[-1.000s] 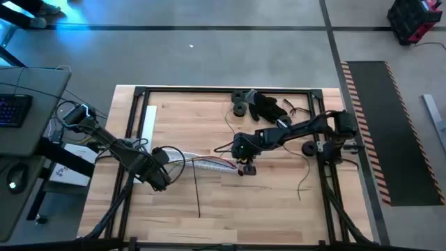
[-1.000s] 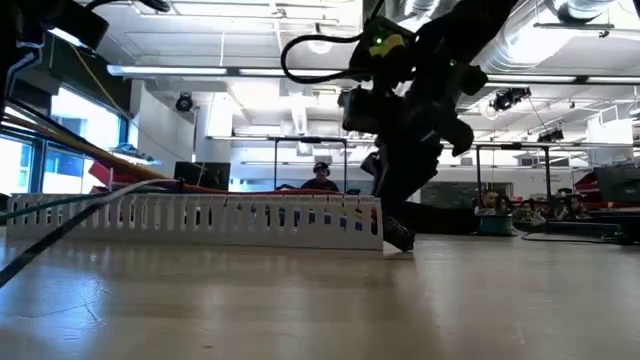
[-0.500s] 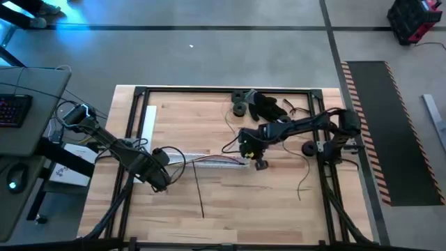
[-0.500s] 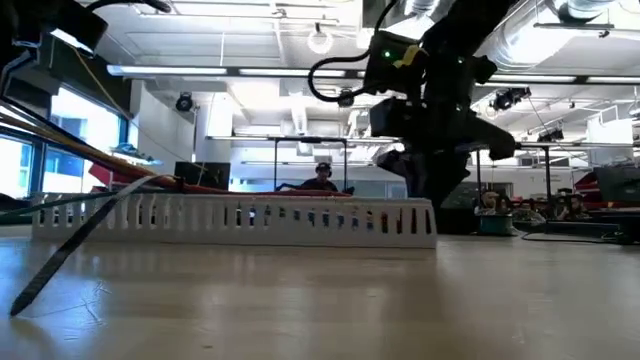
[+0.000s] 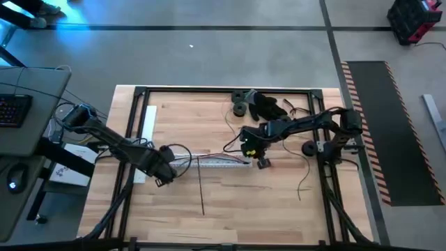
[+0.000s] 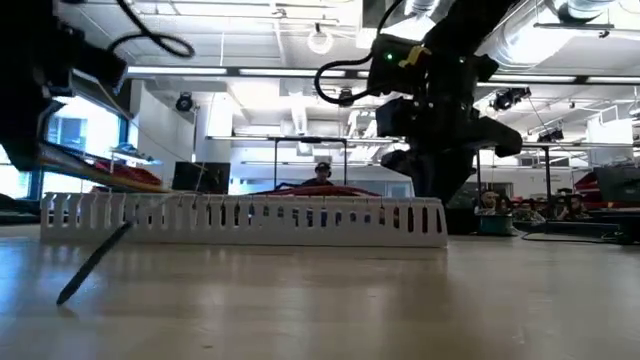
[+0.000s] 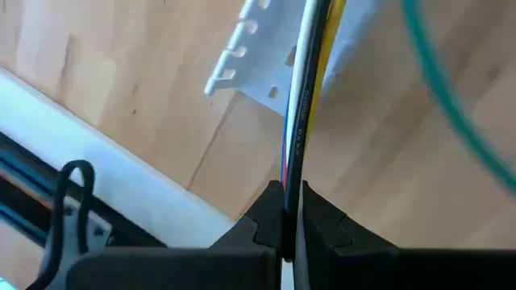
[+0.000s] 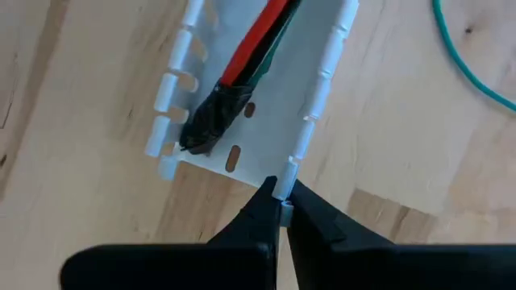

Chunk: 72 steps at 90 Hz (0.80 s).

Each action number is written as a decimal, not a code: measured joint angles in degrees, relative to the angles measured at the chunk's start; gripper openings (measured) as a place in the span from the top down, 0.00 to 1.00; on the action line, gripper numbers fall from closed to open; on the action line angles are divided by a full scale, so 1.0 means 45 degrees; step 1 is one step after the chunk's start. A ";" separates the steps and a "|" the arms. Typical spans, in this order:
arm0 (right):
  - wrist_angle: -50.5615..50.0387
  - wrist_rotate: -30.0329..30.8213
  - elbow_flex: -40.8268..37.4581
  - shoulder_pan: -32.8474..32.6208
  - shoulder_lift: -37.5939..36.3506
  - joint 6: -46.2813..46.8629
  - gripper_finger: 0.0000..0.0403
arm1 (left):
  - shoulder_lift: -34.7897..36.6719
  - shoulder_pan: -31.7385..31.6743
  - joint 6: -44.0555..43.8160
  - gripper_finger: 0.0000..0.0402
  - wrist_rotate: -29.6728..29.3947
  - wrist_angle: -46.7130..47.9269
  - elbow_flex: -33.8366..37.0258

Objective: Ziptie cables
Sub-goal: Put ziptied cables in a white cable duct

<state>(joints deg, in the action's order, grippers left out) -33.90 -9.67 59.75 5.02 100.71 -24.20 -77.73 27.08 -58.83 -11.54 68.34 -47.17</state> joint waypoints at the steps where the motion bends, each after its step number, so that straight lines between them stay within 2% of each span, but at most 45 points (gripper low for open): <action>1: 0.0005 0.0000 0.0000 0.0000 0.0000 0.0011 1.00 | 0.0000 -0.0028 -0.0034 0.99 -0.0013 0.0002 0.0047; 20: 0.0065 0.0034 0.0000 -0.0005 0.0000 0.0587 1.00 | 0.0004 -0.0468 -0.0103 0.91 0.0059 0.0104 0.0740; 40: 0.0163 -0.0012 0.0000 -0.0005 -0.0005 0.0578 1.00 | 0.0029 -0.0926 -0.0011 0.69 0.1629 0.0003 0.0628; 54: 0.0164 -0.0084 0.0000 -0.0005 -0.0010 0.0555 1.00 | 0.0029 -0.1128 0.0268 0.58 0.2252 0.1853 -0.0264; 65: 0.0165 -0.0087 0.0000 -0.0005 -0.0015 0.0445 1.00 | 0.0034 -0.1388 0.0773 0.57 0.2622 0.3931 -0.1216; 72: 0.0168 -0.0087 0.0000 -0.0005 -0.0015 0.0412 1.00 | 0.0043 -0.1459 0.0784 0.57 0.2712 0.4507 -0.1924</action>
<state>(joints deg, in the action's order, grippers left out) -33.15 -10.07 59.75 4.99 100.64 -22.35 -77.54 20.51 -55.30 0.66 88.62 -55.83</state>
